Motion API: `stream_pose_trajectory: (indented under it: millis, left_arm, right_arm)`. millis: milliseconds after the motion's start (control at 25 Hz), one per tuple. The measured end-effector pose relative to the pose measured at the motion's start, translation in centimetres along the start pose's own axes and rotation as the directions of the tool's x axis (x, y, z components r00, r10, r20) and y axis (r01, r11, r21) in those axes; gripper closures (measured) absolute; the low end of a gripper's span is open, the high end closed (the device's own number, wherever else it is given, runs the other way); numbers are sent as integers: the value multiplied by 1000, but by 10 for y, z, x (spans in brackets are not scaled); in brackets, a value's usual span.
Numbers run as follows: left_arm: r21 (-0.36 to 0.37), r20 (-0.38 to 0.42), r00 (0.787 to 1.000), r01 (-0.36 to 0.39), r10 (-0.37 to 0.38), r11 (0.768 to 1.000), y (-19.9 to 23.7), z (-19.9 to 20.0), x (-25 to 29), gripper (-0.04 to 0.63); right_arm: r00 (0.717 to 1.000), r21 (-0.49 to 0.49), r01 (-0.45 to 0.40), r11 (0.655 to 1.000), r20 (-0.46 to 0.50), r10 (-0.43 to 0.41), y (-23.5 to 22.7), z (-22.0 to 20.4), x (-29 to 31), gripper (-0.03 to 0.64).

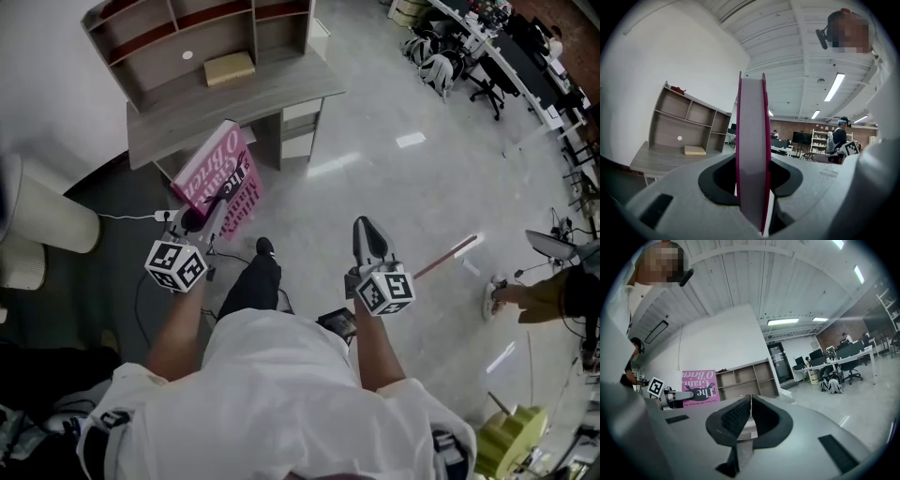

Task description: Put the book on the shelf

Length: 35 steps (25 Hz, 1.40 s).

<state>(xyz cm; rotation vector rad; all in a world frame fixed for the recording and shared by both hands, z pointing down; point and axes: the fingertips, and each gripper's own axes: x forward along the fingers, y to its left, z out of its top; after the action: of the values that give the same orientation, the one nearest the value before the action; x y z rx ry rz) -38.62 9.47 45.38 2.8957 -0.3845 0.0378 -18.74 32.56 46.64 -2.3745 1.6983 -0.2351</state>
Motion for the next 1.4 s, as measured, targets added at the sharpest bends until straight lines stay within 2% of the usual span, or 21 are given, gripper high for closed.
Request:
stream_pose_trajectory:
  millis: [240,360,640,840,1040,1200,1400]
  left_arm:
    - [-46,13,1000,10,-9,999,36,-5,60,448]
    - [-78,21,1000,21,-20,997,61,-8,102,448]
    - [-133,32,998,62,-58,989,120,13,201,448]
    - [-121,38,993,117,-113,986,158,44,291,448]
    - [-120,30,990,144,-141,982,194,67,354,448]
    - [-96,37,986,167,-164,981,208,86,391,448]
    - [-76,36,988,149,-147,986,221,94,433,448]
  right_arm:
    - [1000,-38,-2,999,-5,2,-23,6,50,598]
    - [1000,-36,13,999,-12,-13,-47,7,93,598]
    - [1000,-43,18,999,-16,-19,-81,27,200,598]
    - [999,-60,23,998,-20,-25,-115,48,293,598]
    - [1000,-88,-1,996,-14,0,-131,65,372,598]
    - [1000,-91,-16,996,1,16,-142,75,415,598]
    - [1000,-102,-26,994,5,26,-160,80,444,598]
